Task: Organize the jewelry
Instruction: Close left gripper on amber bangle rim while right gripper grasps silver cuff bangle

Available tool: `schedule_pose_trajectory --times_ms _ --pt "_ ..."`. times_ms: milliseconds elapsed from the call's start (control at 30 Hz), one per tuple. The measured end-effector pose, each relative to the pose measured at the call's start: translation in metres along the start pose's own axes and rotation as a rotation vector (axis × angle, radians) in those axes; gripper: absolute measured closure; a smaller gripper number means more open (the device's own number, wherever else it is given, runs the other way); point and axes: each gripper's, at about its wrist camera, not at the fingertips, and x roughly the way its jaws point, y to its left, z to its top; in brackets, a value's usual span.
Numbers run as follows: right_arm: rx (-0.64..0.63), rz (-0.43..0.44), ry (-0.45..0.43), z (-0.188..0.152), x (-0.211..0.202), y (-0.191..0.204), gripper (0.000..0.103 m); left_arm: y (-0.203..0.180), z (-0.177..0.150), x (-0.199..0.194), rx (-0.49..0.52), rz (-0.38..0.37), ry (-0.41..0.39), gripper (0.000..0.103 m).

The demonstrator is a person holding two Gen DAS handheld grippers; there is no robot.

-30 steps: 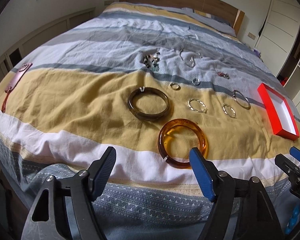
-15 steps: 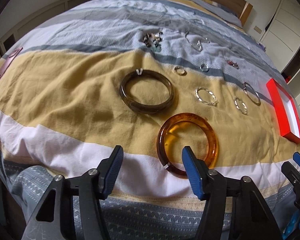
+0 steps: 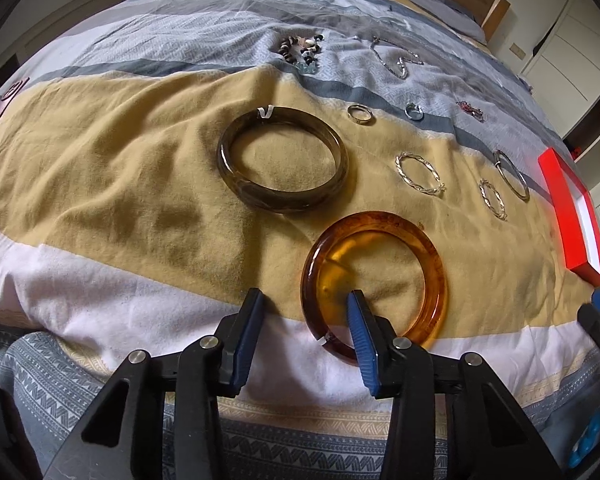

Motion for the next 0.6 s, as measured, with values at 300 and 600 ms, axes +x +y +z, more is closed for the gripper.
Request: schedule_pose_trajectory --times_ms 300,600 --pt "0.004 0.021 -0.003 0.034 0.023 -0.023 0.04 -0.001 0.002 0.006 0.001 0.014 -0.007 0.068" --pt "0.094 0.061 0.047 0.075 0.079 -0.058 0.063 -0.007 0.003 0.012 0.033 0.055 -0.014 0.068"
